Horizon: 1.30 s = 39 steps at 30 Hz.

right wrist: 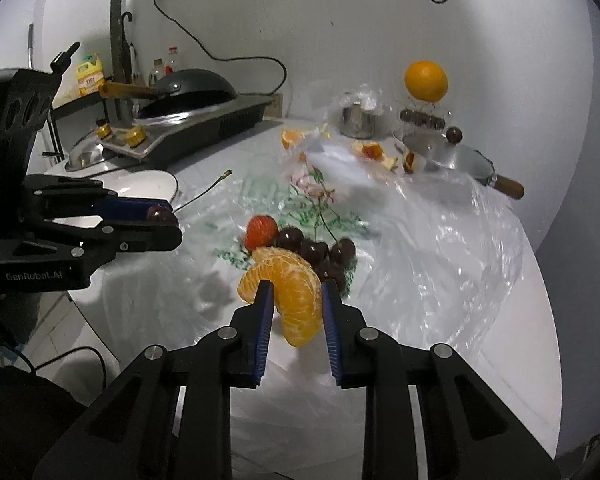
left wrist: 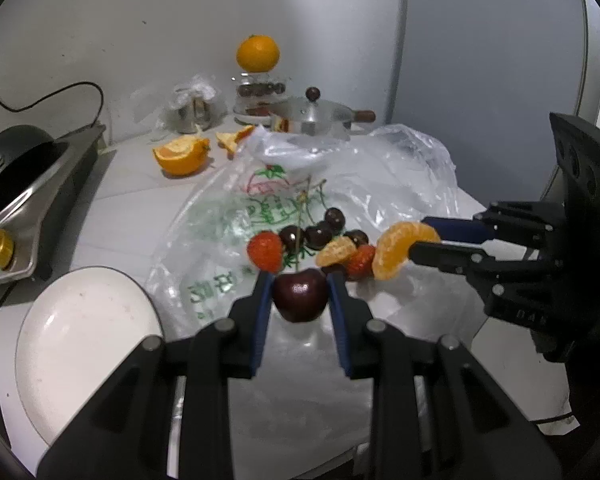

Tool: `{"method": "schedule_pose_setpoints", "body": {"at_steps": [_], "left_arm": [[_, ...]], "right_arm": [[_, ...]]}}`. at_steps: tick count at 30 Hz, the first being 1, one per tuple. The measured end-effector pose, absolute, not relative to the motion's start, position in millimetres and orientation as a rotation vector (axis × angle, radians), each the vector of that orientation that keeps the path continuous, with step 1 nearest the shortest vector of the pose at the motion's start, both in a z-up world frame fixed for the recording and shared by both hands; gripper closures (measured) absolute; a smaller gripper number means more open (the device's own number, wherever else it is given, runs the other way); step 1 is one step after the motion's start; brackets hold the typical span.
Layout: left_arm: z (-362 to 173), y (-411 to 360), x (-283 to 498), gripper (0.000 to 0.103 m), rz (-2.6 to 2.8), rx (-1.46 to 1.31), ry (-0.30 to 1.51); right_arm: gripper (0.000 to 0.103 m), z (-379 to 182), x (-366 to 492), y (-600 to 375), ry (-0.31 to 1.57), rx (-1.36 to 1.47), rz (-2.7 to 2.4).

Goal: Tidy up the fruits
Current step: 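Carry the cherry with the left tool while the right tool carries the orange segment to the plate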

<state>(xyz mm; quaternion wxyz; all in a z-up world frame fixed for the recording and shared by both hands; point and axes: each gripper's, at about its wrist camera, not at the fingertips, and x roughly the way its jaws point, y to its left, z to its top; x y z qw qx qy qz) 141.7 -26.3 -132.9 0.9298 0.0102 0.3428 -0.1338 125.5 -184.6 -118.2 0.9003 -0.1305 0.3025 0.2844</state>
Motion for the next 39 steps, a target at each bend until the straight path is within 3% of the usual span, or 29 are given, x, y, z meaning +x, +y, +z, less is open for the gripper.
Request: {"method": "schedule_pose_setpoints", "body": {"at_steps": [39], "left_arm": [[-132,99,78,0.074,-0.072,-0.112,0.642]], "right_arm": [[0.077,-94,112,-52,0.584,-0.358,0.735]]}}
